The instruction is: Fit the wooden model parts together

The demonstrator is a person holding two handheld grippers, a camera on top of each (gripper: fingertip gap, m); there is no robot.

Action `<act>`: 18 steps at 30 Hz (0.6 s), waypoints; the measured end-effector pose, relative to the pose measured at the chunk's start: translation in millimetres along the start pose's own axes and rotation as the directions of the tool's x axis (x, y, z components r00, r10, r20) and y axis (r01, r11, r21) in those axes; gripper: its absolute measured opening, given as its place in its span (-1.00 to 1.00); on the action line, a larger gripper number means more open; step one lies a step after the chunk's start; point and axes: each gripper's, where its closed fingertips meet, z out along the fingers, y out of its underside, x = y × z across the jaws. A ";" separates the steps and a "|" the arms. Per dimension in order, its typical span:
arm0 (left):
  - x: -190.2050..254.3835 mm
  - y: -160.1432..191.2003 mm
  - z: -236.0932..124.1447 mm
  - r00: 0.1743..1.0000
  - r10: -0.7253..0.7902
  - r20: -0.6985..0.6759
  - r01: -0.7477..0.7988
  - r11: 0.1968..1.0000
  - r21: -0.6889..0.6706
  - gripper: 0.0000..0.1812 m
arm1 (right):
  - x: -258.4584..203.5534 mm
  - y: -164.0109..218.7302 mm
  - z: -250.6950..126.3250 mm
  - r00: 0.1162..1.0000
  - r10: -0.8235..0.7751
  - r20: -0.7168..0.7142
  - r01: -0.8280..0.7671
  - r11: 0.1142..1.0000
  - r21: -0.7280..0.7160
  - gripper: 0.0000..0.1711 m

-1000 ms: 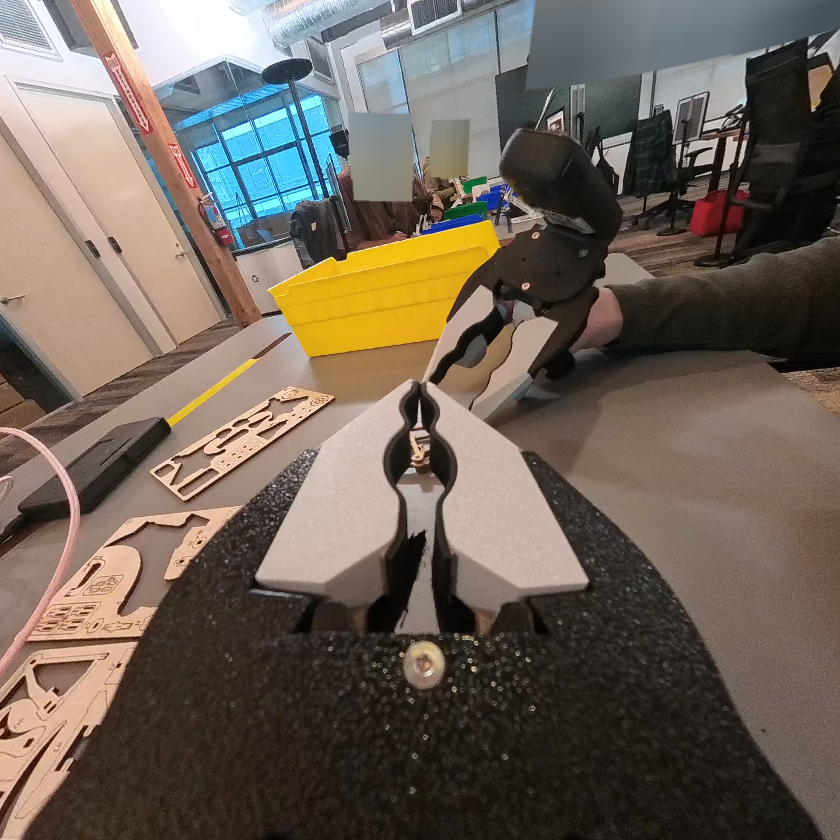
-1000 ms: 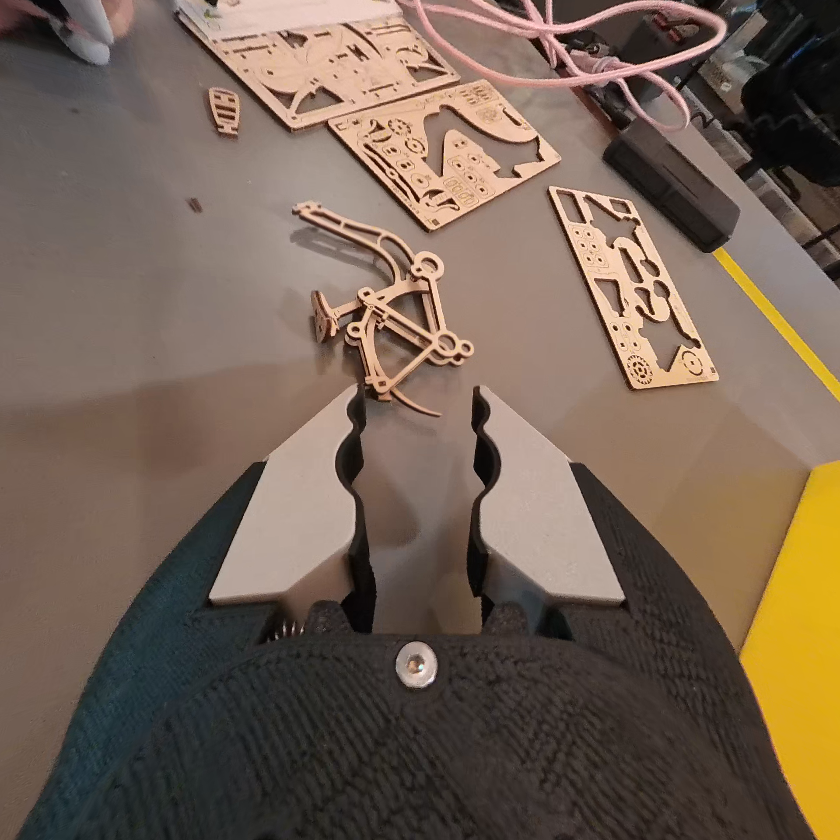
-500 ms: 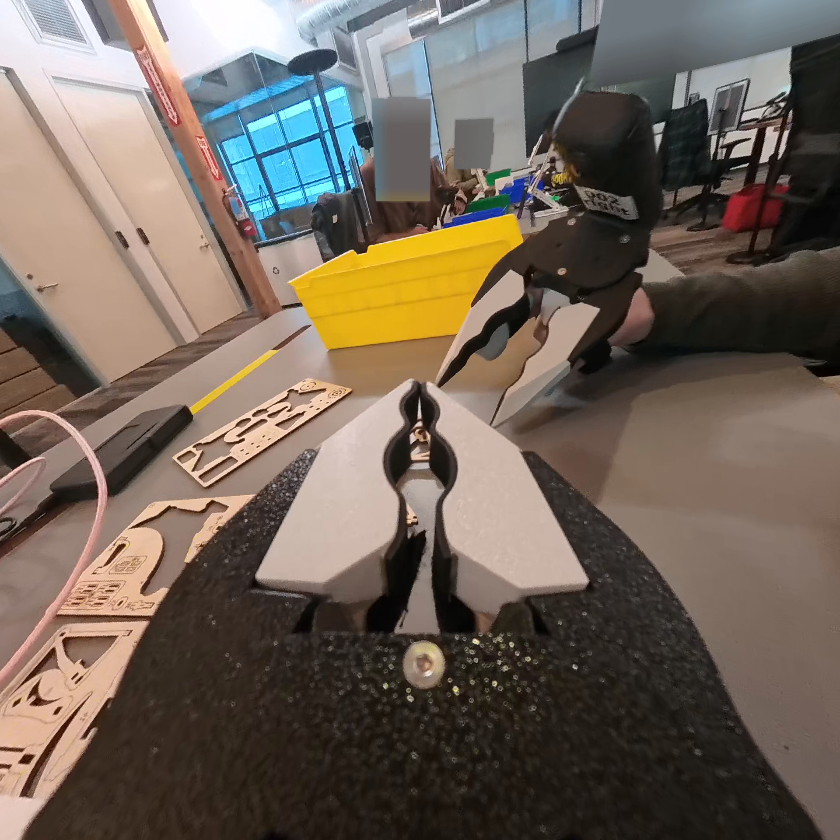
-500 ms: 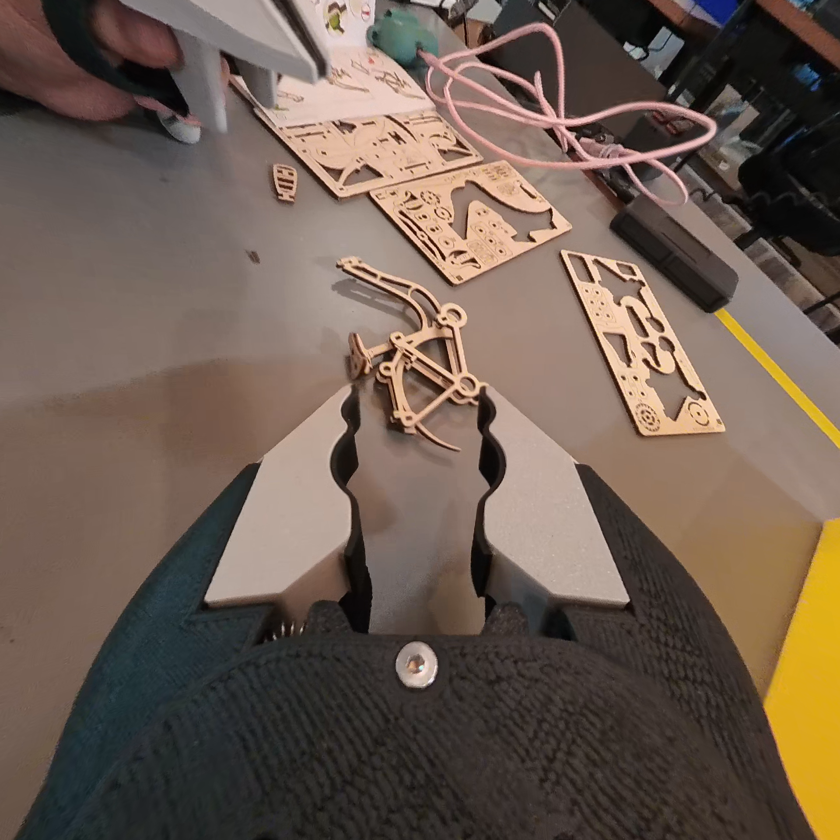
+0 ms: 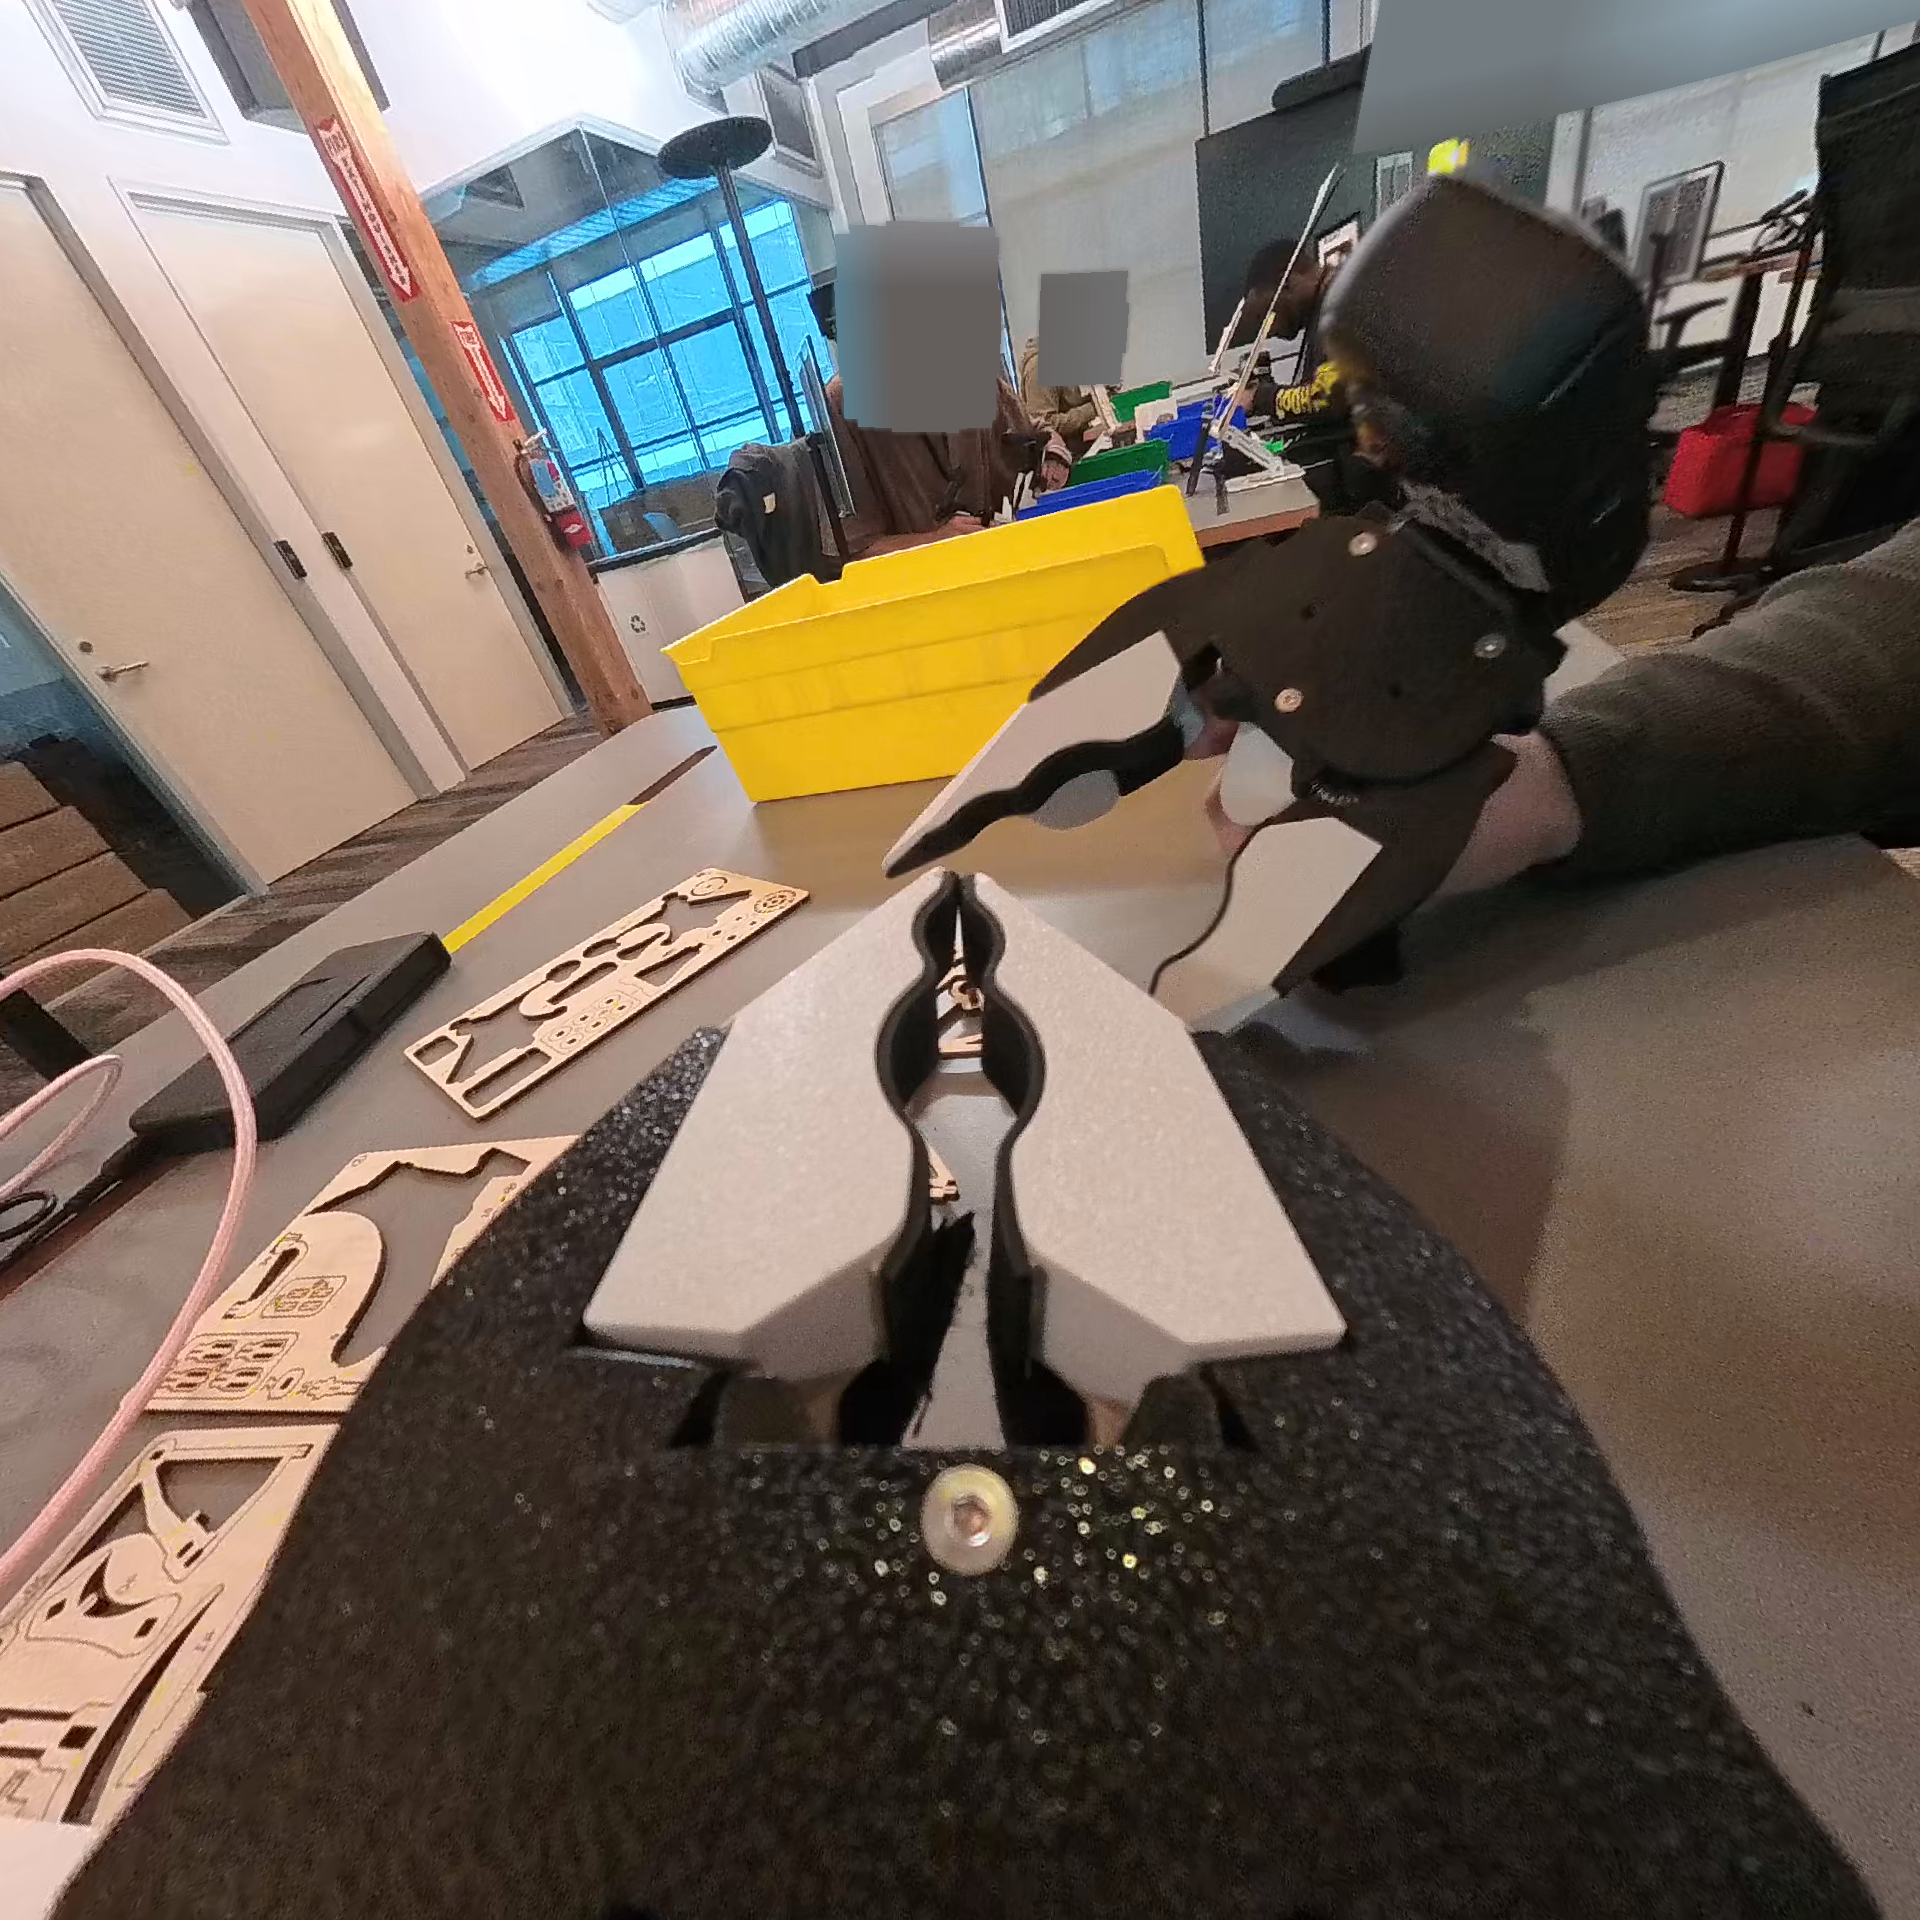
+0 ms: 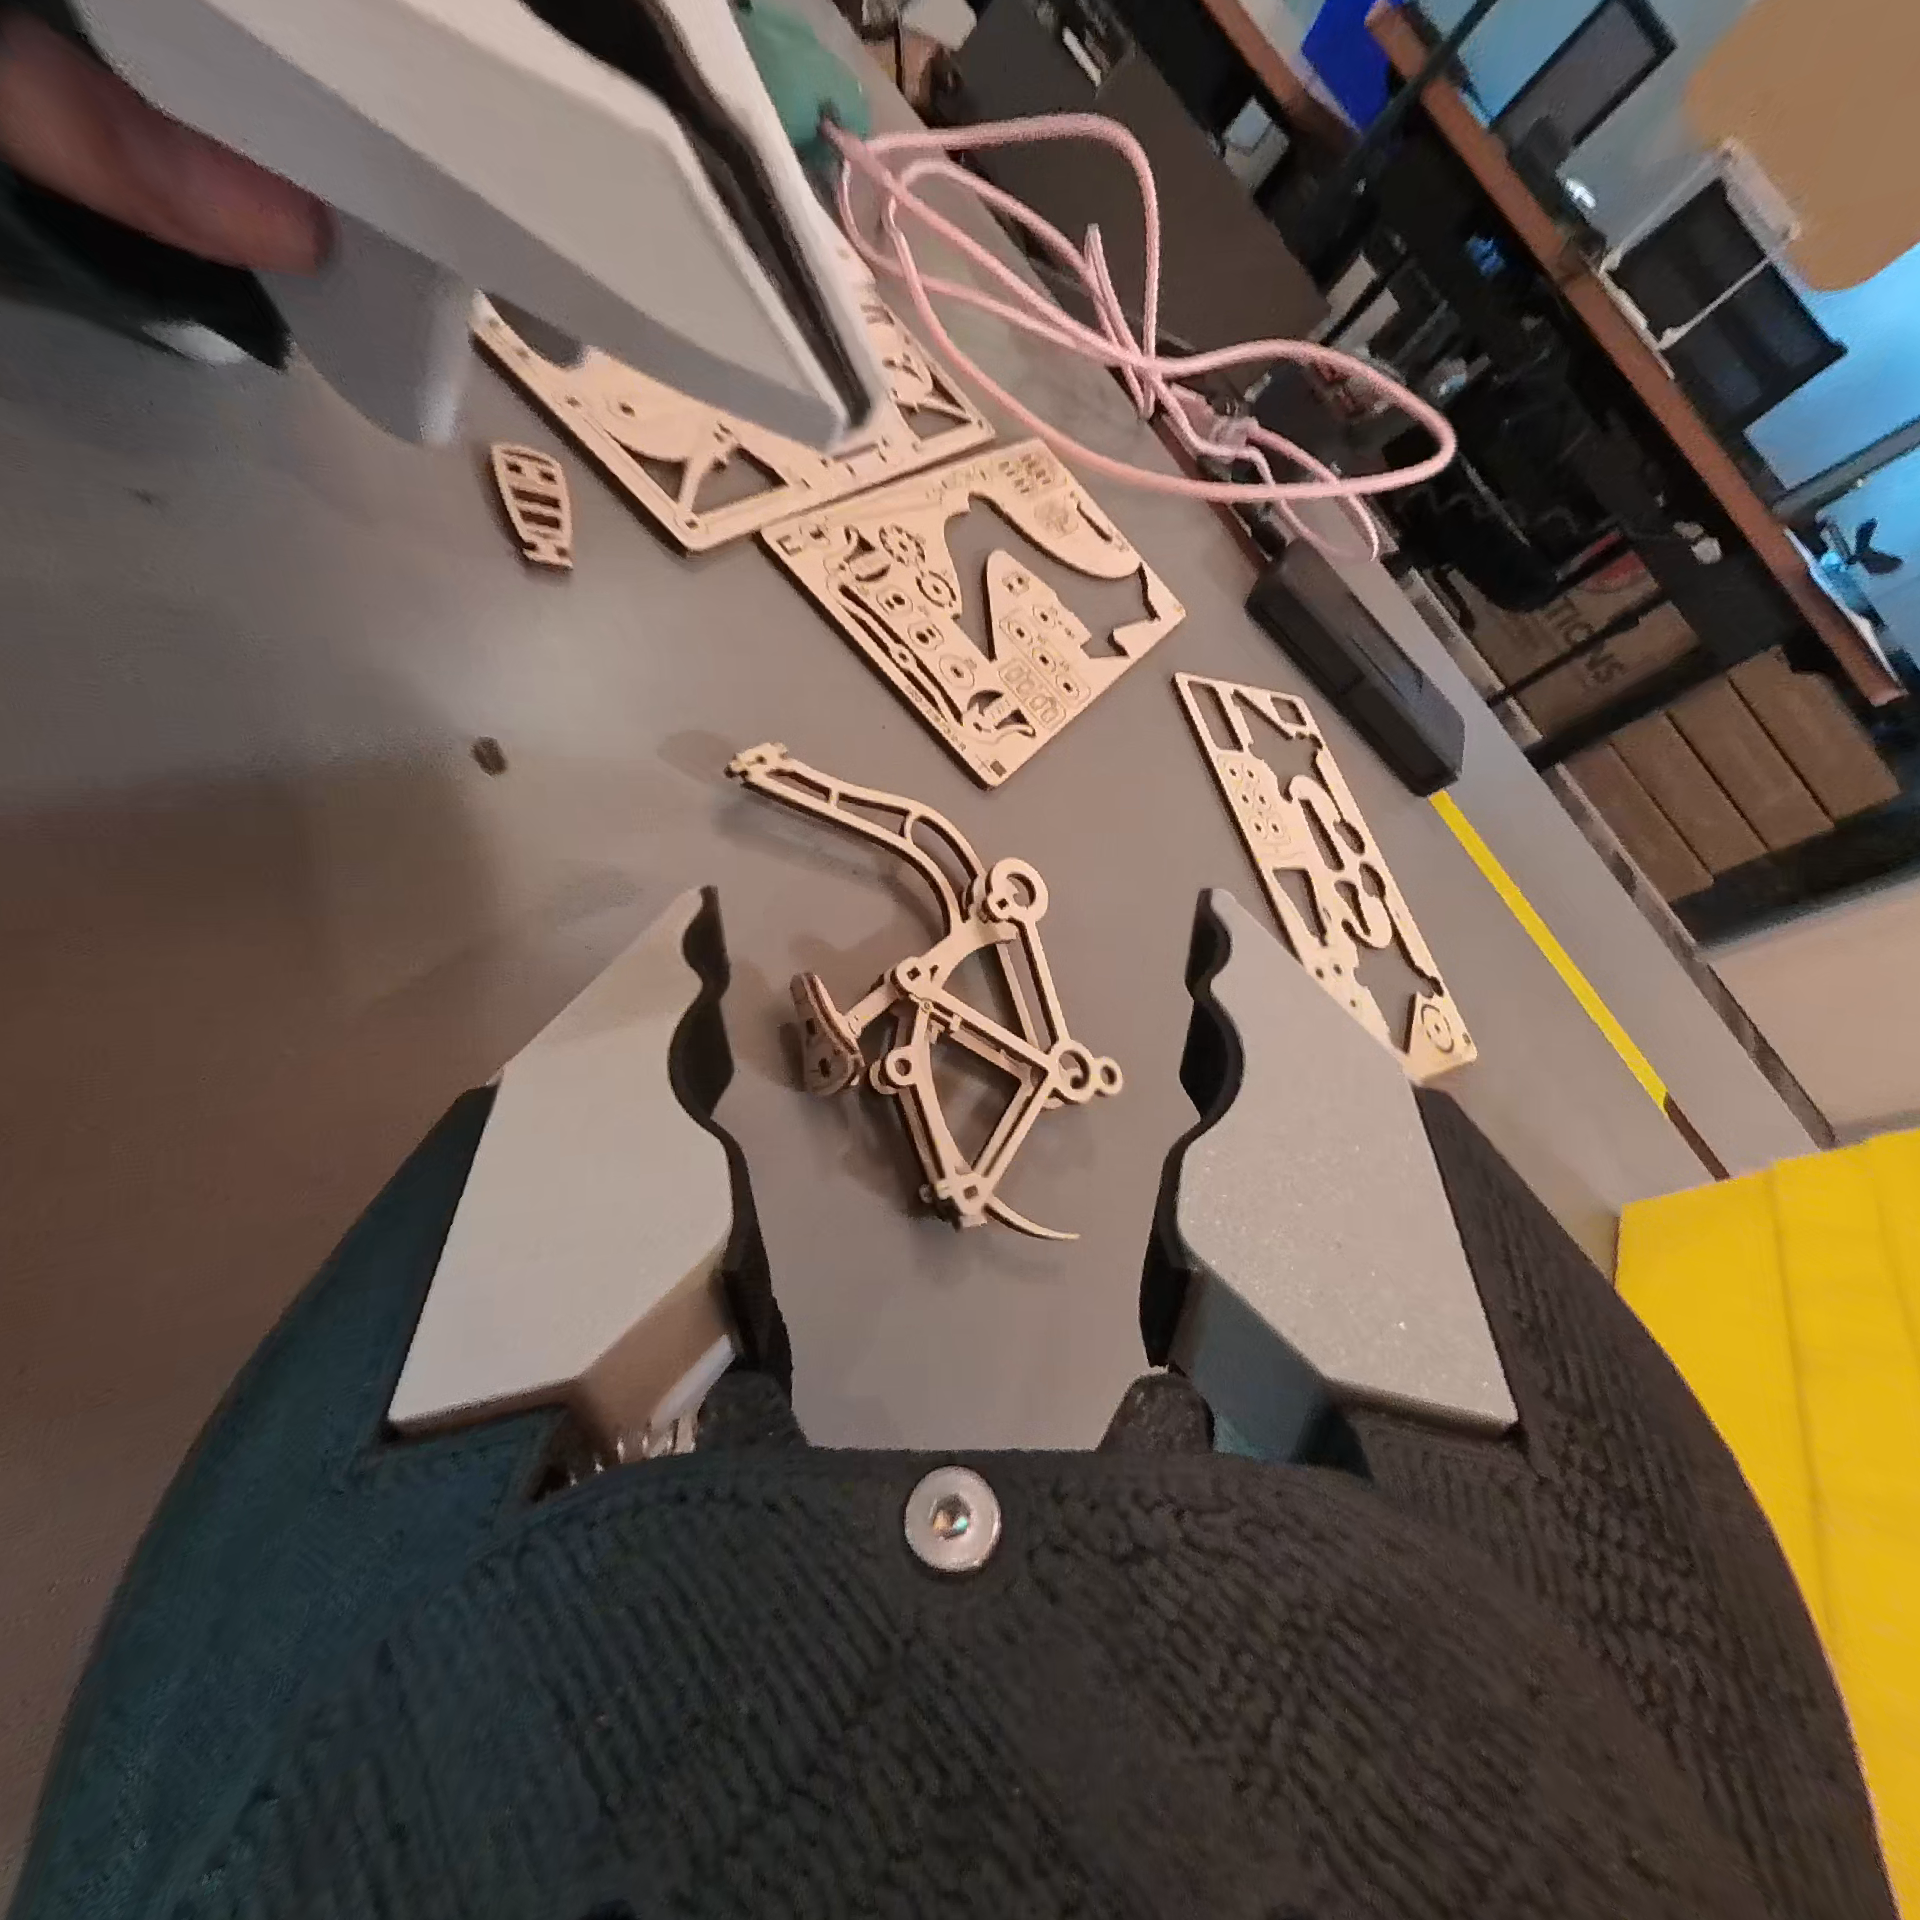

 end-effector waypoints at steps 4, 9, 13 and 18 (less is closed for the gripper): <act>0.6 -0.2 -0.2 1.000 0.004 0.000 -0.004 1.000 0.002 -1.00 | 7.2 10.1 0.8 1.000 0.025 -0.011 -0.025 0.999 -0.030 -0.01; 0.6 -0.6 -0.4 1.000 0.003 -0.001 -0.003 1.000 0.004 -1.00 | 11.2 19.8 -6.2 1.000 0.025 -0.013 -0.025 0.998 -0.052 -0.08; 0.8 -1.2 -0.8 1.000 0.003 -0.003 -0.003 1.000 0.008 -1.00 | 17.9 30.3 -10.2 0.998 0.067 -0.009 -0.067 0.995 -0.074 -0.16; 1.3 -1.3 -0.8 1.000 0.005 -0.005 -0.005 1.000 0.008 -1.00 | 28.4 44.7 -13.8 0.985 0.174 -0.008 -0.174 0.979 -0.106 -0.16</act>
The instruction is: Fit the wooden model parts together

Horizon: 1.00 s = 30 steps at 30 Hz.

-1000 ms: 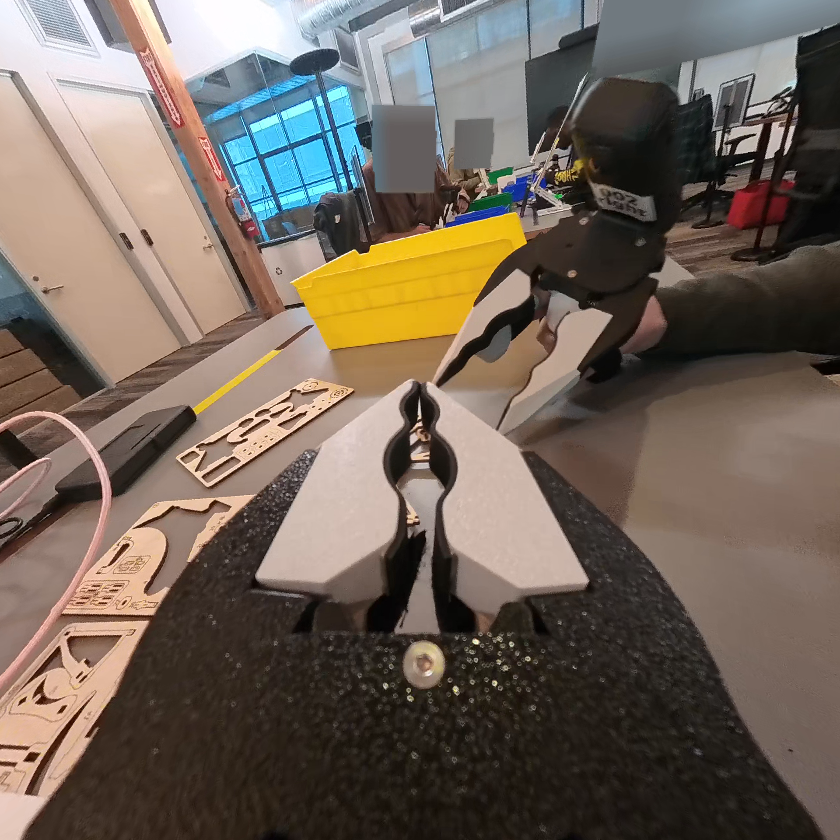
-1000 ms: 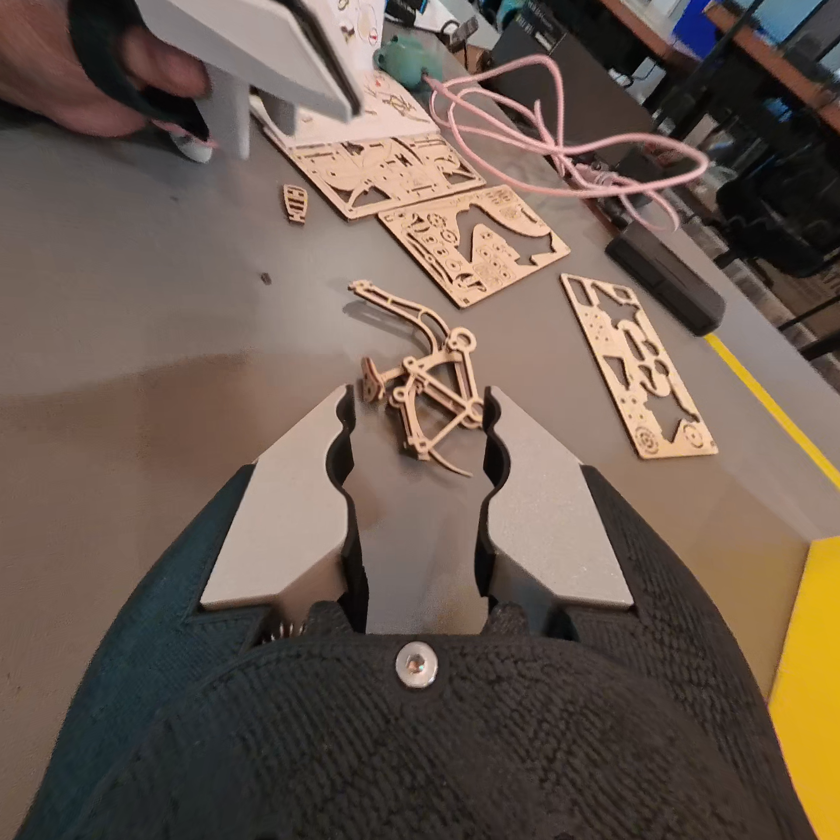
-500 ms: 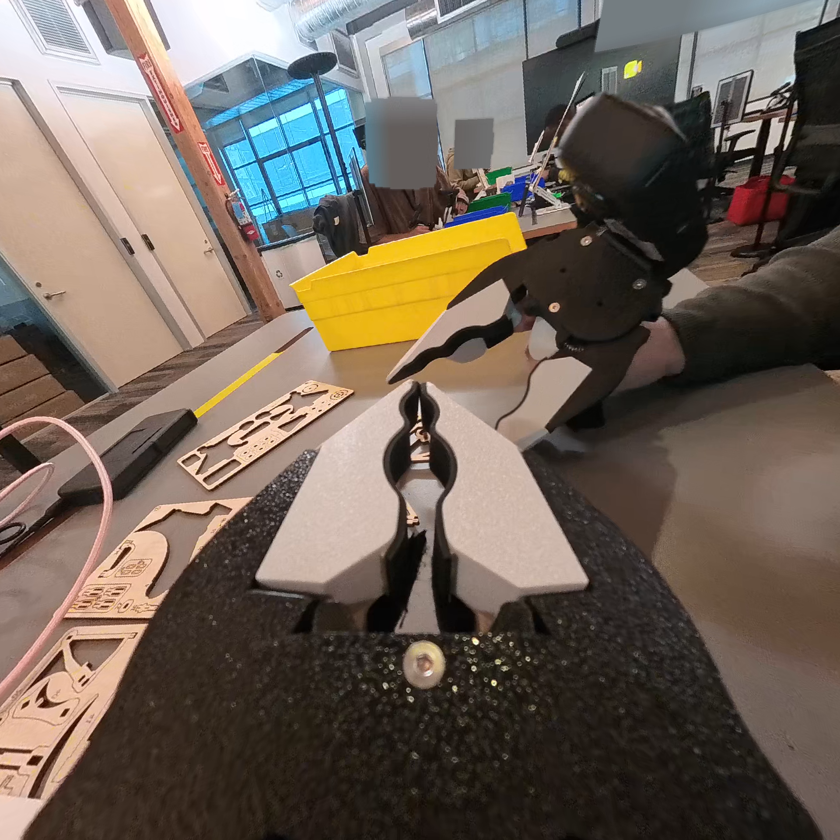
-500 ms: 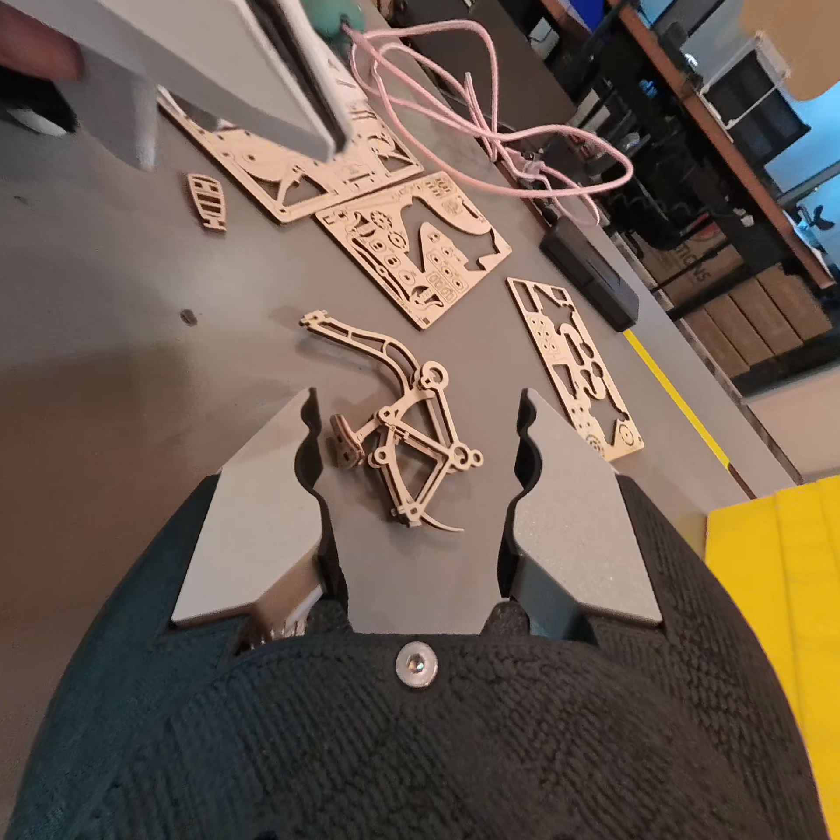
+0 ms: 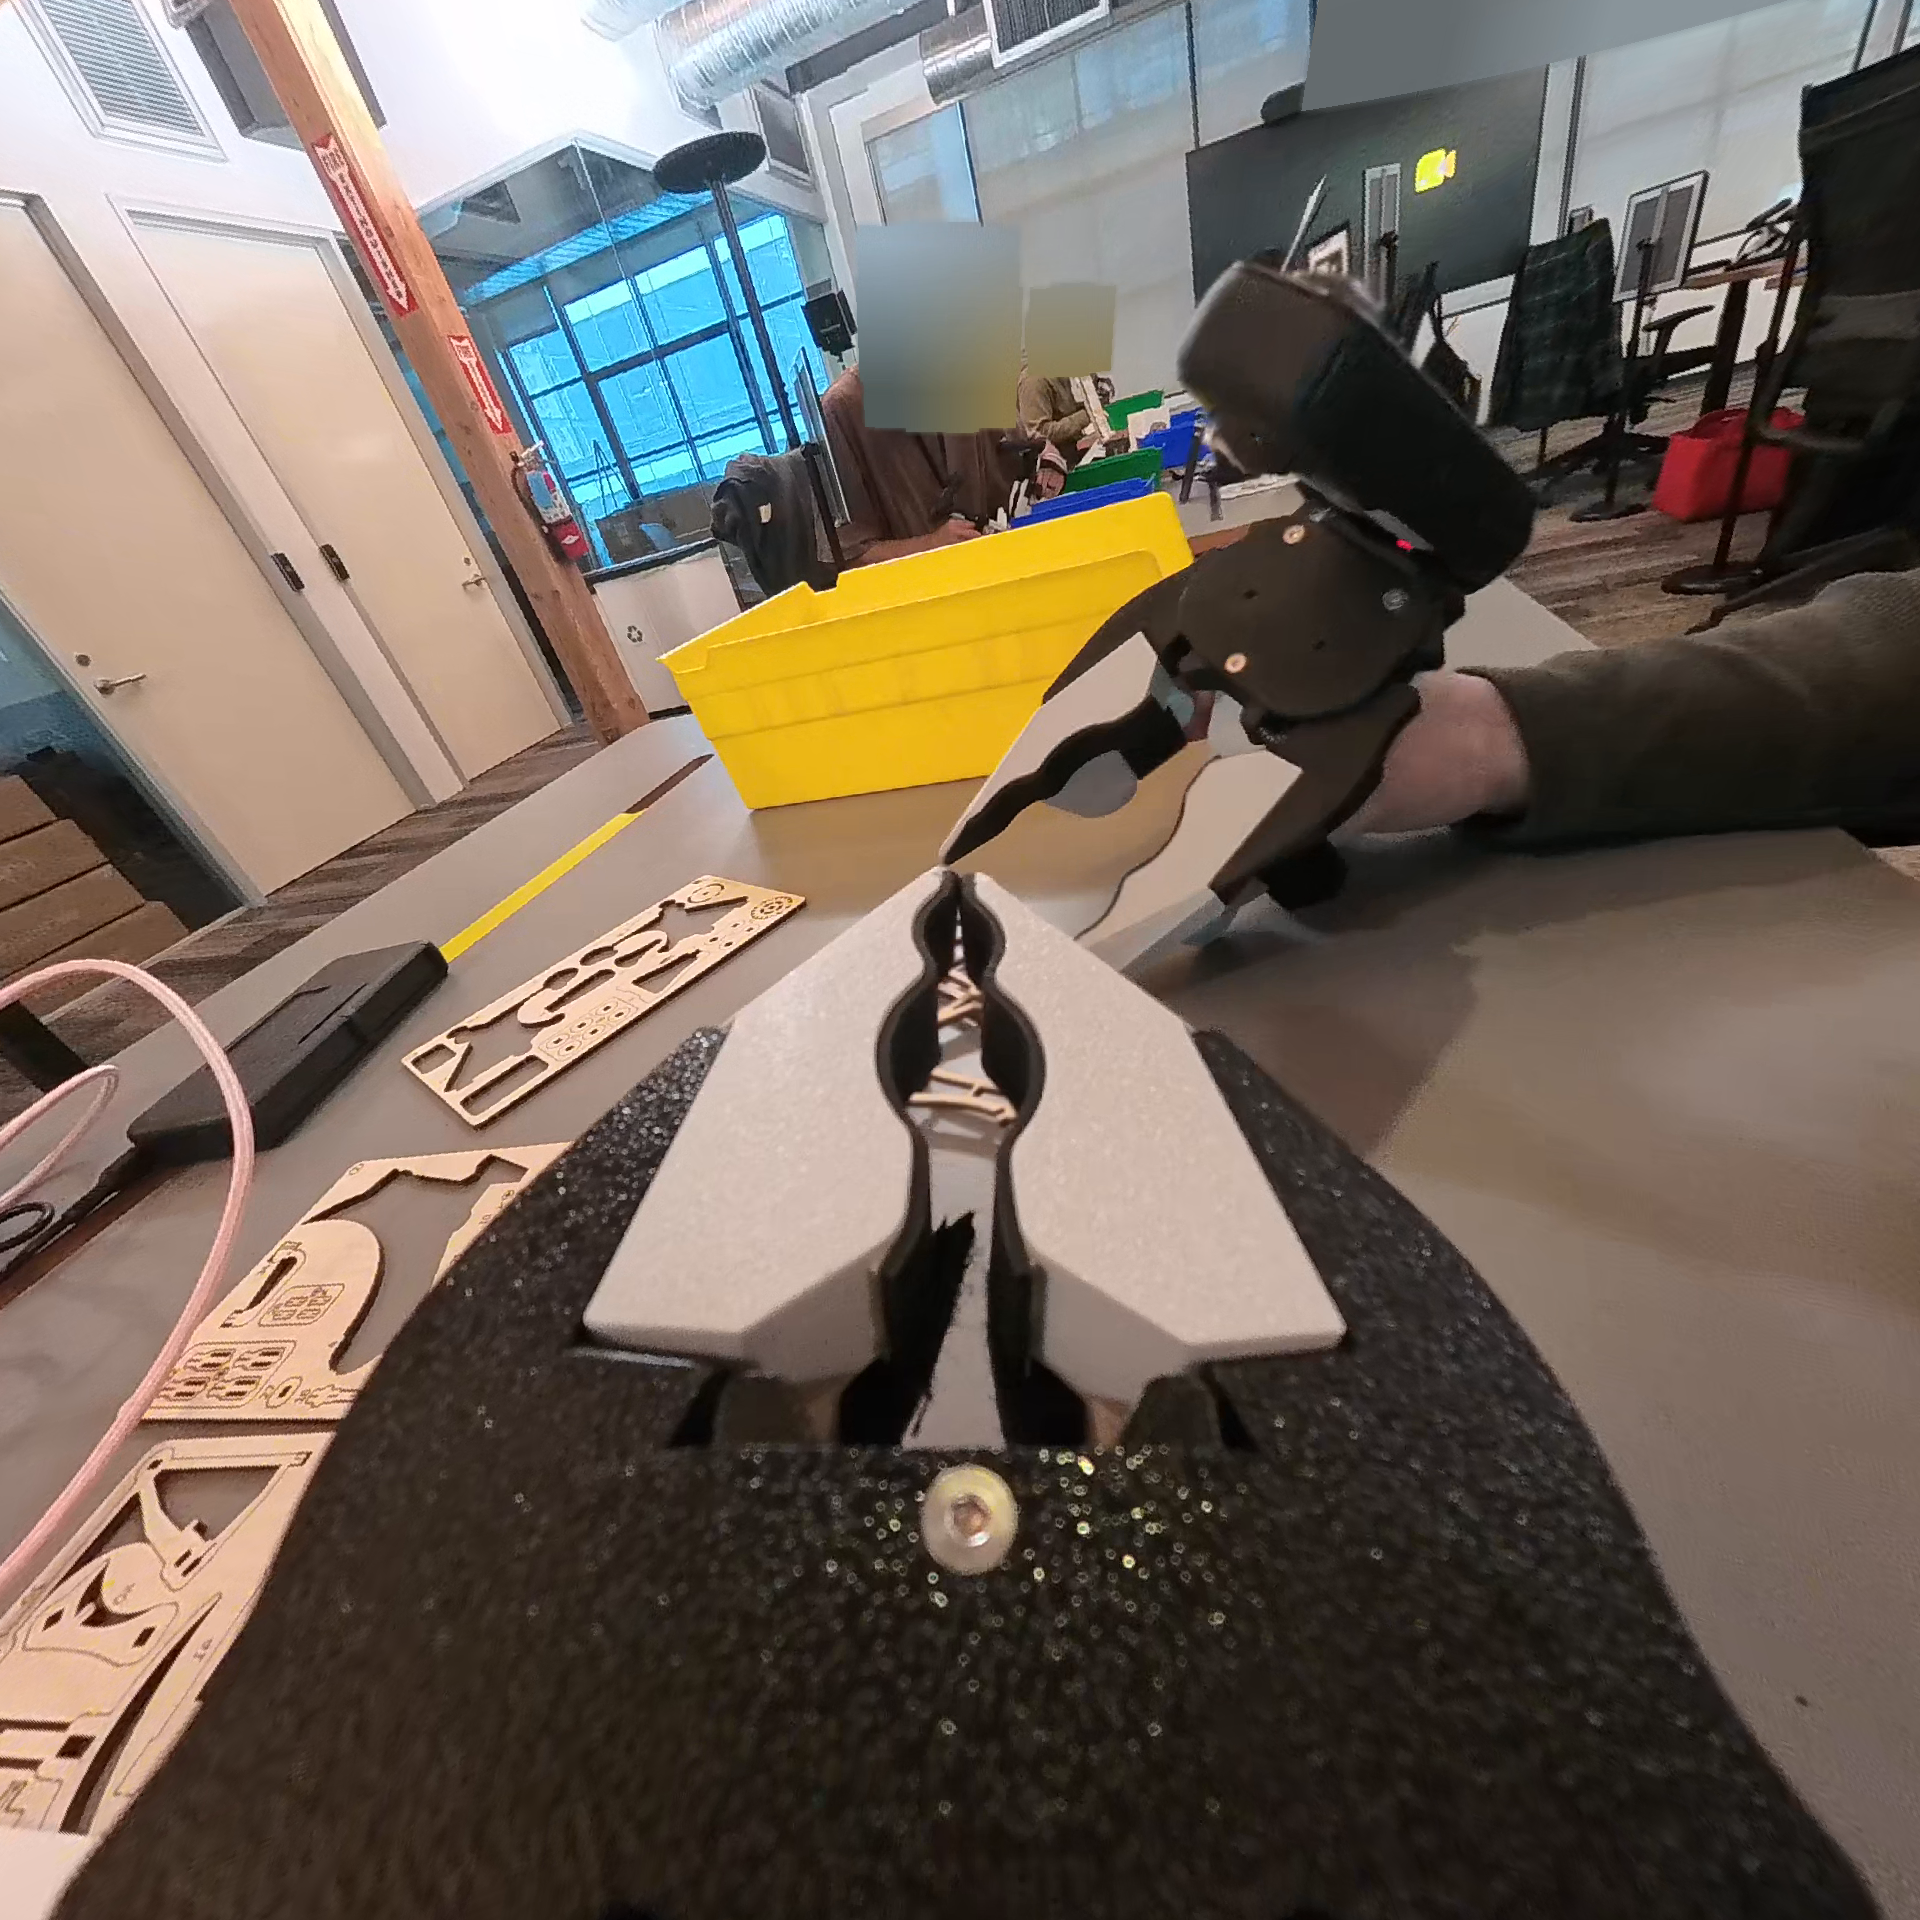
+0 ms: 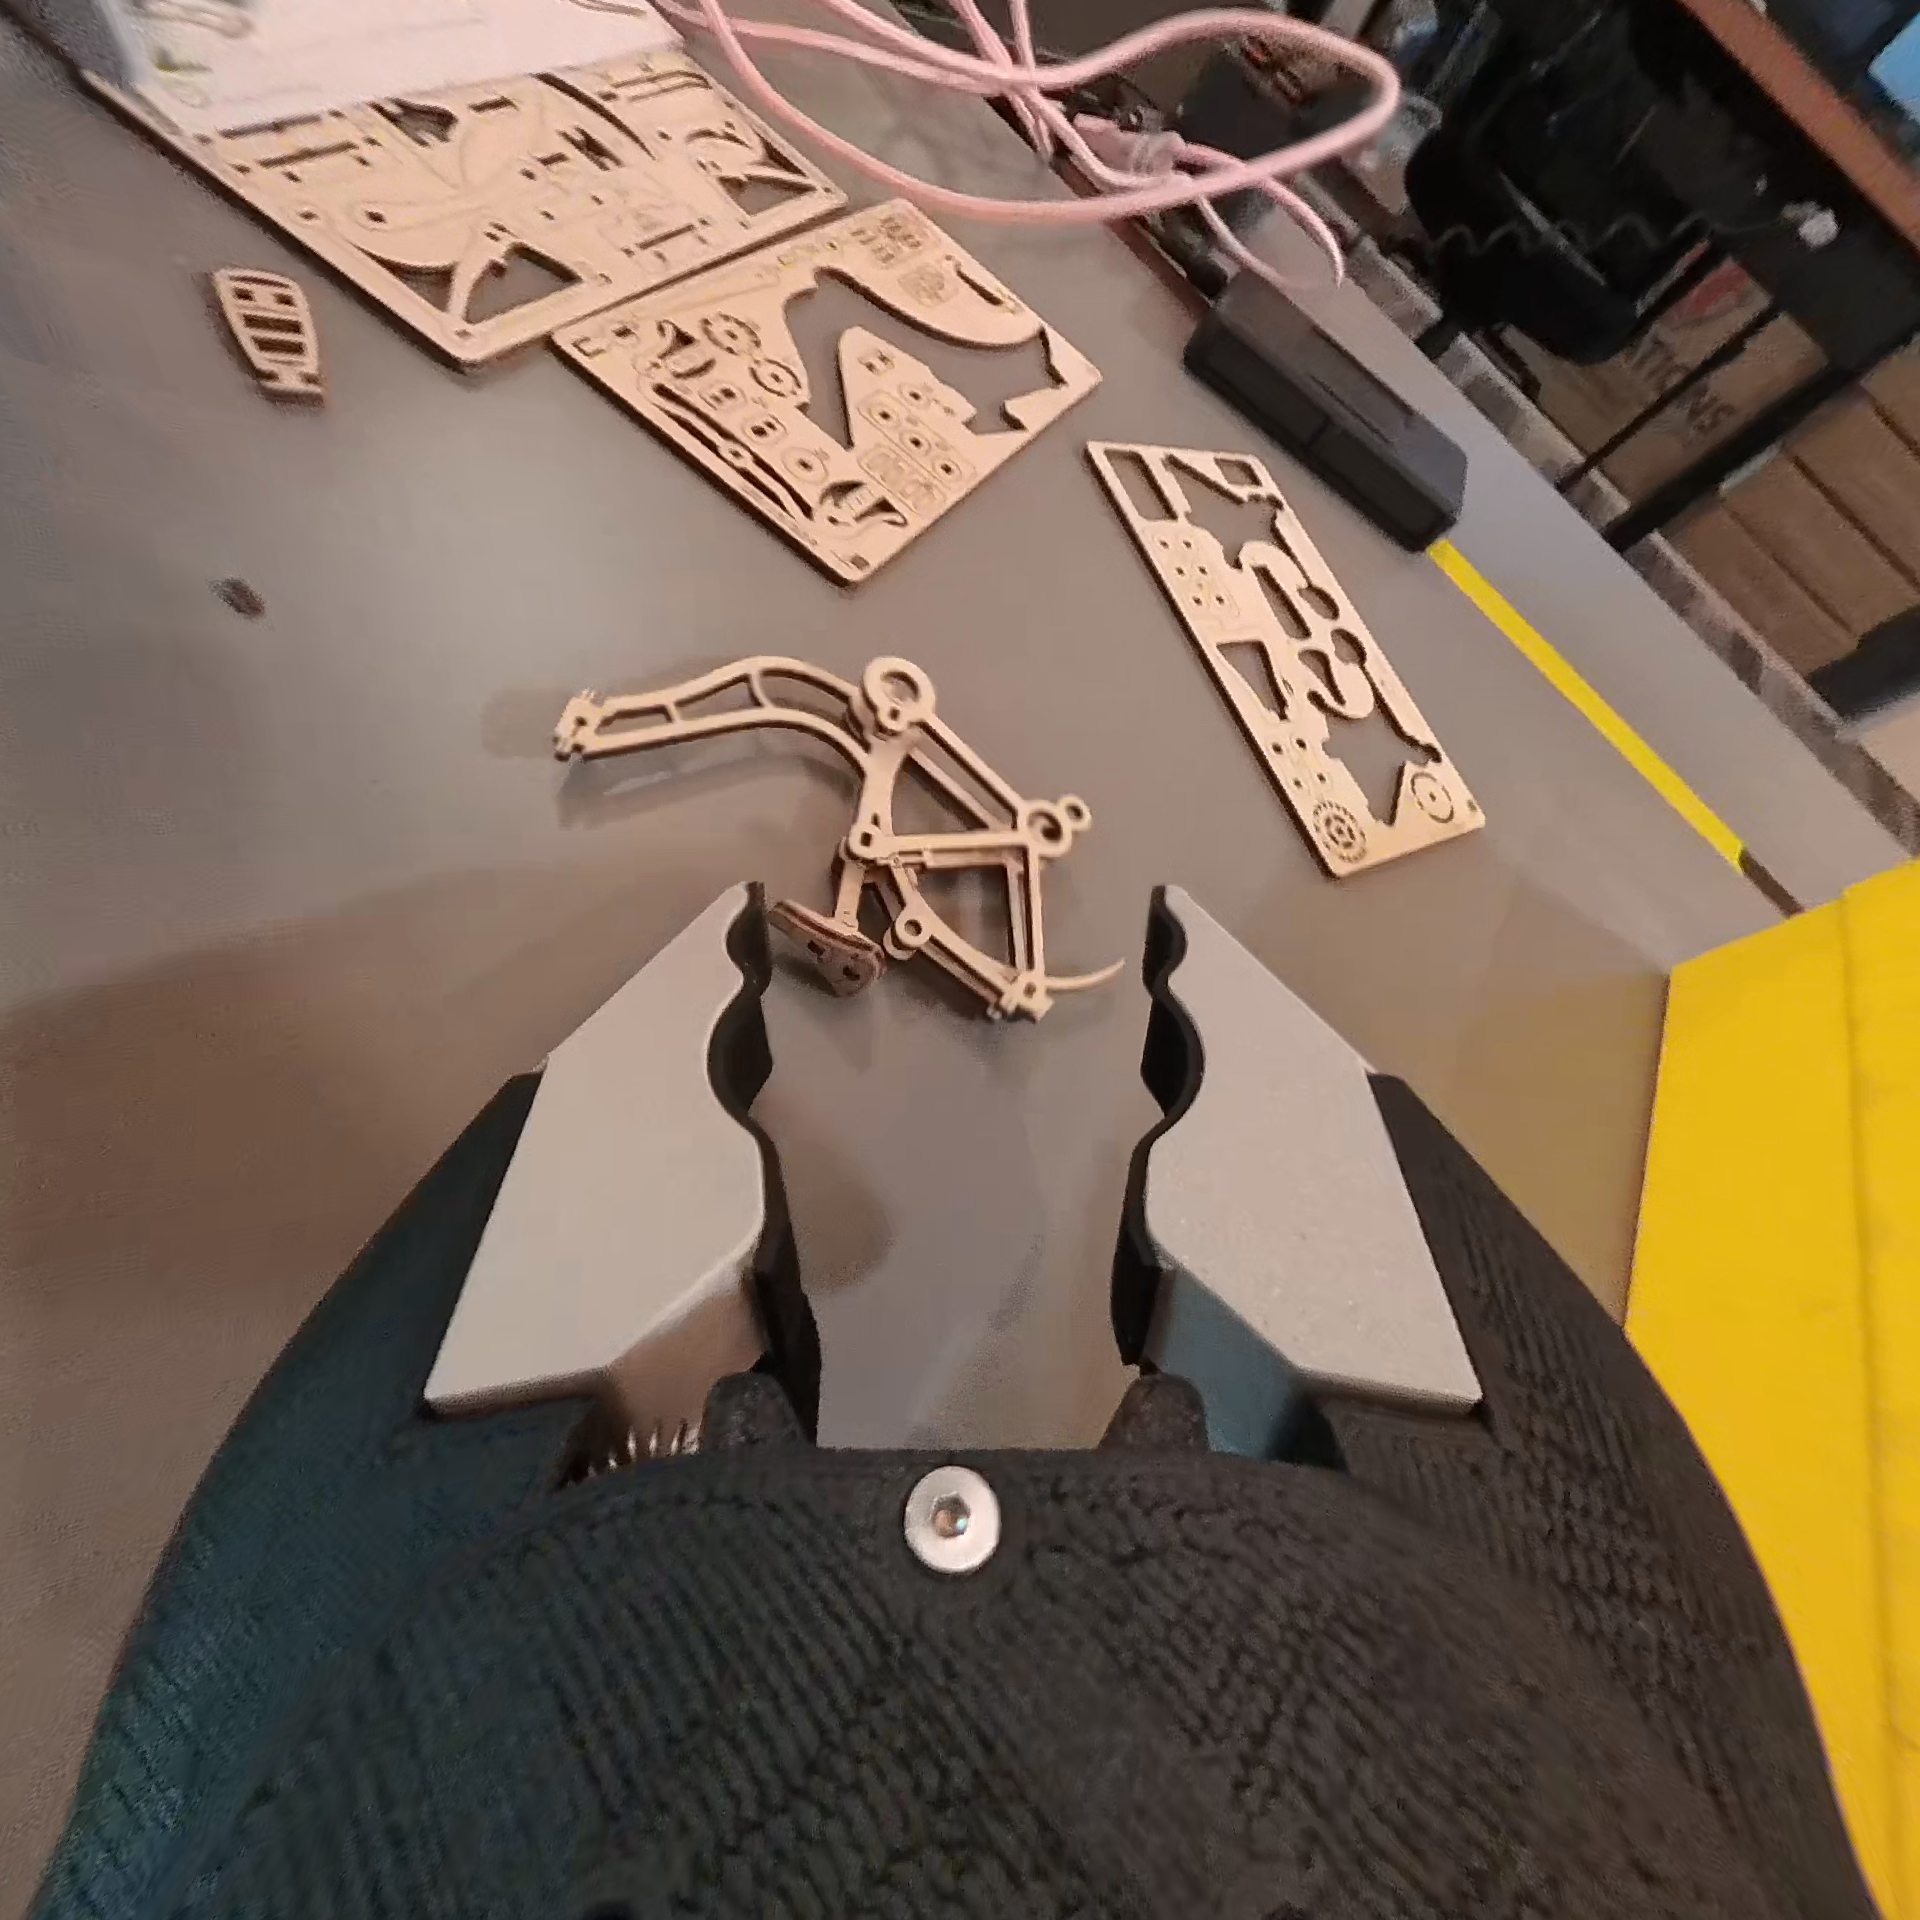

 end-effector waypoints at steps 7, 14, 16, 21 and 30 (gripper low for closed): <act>0.8 0.2 0.2 1.000 0.004 -0.005 -0.004 1.000 -0.002 -1.00 | 15.0 11.0 -2.1 0.995 0.103 -0.009 -0.103 0.994 -0.032 -0.20; 1.5 1.2 1.0 1.000 0.010 -0.009 -0.010 1.000 -0.010 -1.00 | 4.5 7.0 -0.4 0.992 0.098 0.085 -0.097 0.995 -0.018 -0.23; 2.0 1.2 1.1 1.000 0.014 -0.009 -0.014 1.000 -0.011 -1.00 | -3.7 -2.6 -1.5 0.981 0.110 0.161 -0.116 0.993 0.027 -0.23; 2.5 1.2 1.0 1.000 0.018 -0.012 -0.018 1.000 -0.010 -1.00 | -1.3 -13.3 -4.8 0.945 0.243 0.218 -0.263 0.962 0.069 -0.19; 2.0 1.3 1.0 1.000 0.020 -0.007 -0.020 1.000 -0.011 -1.00 | -1.5 -17.0 2.4 0.861 0.346 0.372 -0.384 0.923 0.031 0.01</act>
